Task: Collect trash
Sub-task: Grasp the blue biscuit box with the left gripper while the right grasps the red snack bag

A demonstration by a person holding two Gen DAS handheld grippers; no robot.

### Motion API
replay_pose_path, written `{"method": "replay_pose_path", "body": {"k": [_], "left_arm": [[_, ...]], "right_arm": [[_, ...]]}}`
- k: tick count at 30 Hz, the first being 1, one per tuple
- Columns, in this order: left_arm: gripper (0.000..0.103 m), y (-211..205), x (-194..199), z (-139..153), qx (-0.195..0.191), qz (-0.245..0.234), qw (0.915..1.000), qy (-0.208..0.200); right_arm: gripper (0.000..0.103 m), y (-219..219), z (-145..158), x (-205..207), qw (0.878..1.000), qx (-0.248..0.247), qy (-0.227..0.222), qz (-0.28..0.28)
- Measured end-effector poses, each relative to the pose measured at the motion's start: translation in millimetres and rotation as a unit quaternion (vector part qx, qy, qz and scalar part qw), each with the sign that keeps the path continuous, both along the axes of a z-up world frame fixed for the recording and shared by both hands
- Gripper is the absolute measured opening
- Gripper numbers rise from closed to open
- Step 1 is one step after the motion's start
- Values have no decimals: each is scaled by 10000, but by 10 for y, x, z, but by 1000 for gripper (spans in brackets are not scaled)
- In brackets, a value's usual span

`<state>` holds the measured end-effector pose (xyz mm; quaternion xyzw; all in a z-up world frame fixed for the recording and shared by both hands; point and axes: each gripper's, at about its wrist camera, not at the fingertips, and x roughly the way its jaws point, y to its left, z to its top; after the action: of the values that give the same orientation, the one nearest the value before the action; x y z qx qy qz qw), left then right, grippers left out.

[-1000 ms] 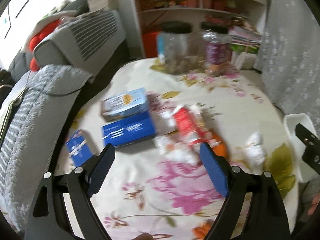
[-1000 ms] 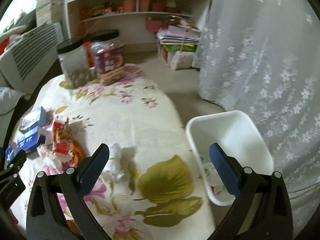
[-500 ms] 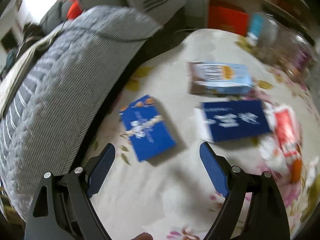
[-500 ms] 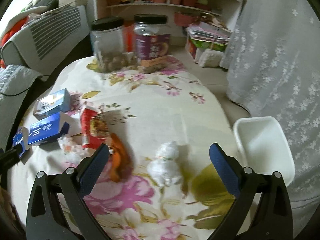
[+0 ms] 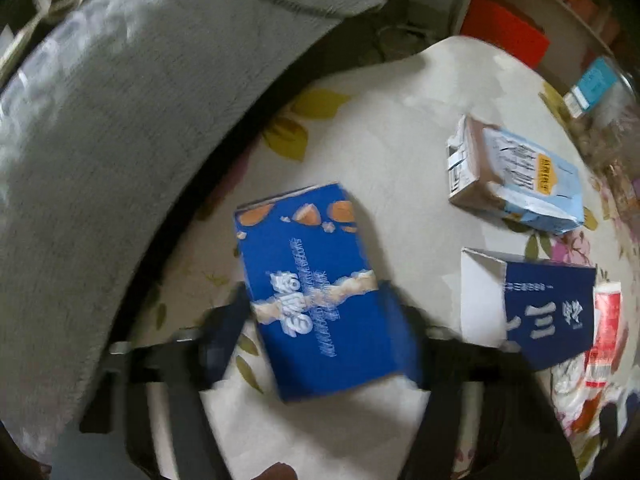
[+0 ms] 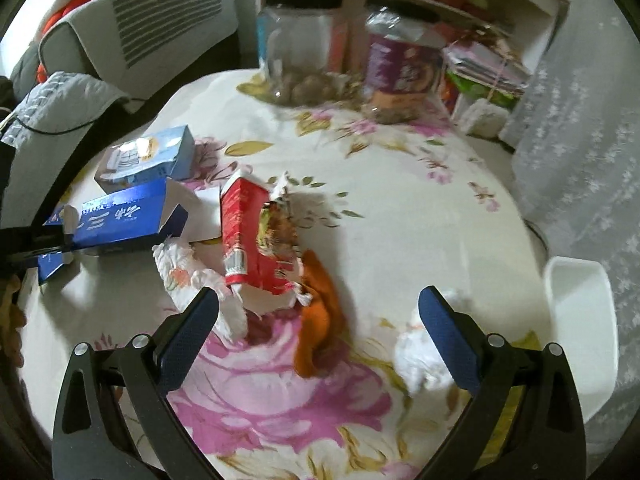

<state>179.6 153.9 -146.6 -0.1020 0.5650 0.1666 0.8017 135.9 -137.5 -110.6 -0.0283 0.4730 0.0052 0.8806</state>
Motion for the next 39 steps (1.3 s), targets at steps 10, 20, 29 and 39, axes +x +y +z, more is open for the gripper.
{"method": "replay_pose_path", "body": {"k": [10, 20, 29, 39], "left_arm": [[58, -122, -343, 461, -299, -251, 9965, -737], [58, -391, -473, 674, 40, -686, 9910, -1147], [58, -618, -504, 823, 113, -912, 9857, -1409], [58, -842, -656, 1051, 217, -1090, 9794, -1686]], "right_arm": [[96, 16, -64, 330, 9983, 580, -67, 94], [48, 157, -303, 494, 9970, 536, 323, 450], [44, 23, -34, 384, 9970, 729, -41, 264], [44, -86, 237, 204, 9963, 722, -373, 270]]}}
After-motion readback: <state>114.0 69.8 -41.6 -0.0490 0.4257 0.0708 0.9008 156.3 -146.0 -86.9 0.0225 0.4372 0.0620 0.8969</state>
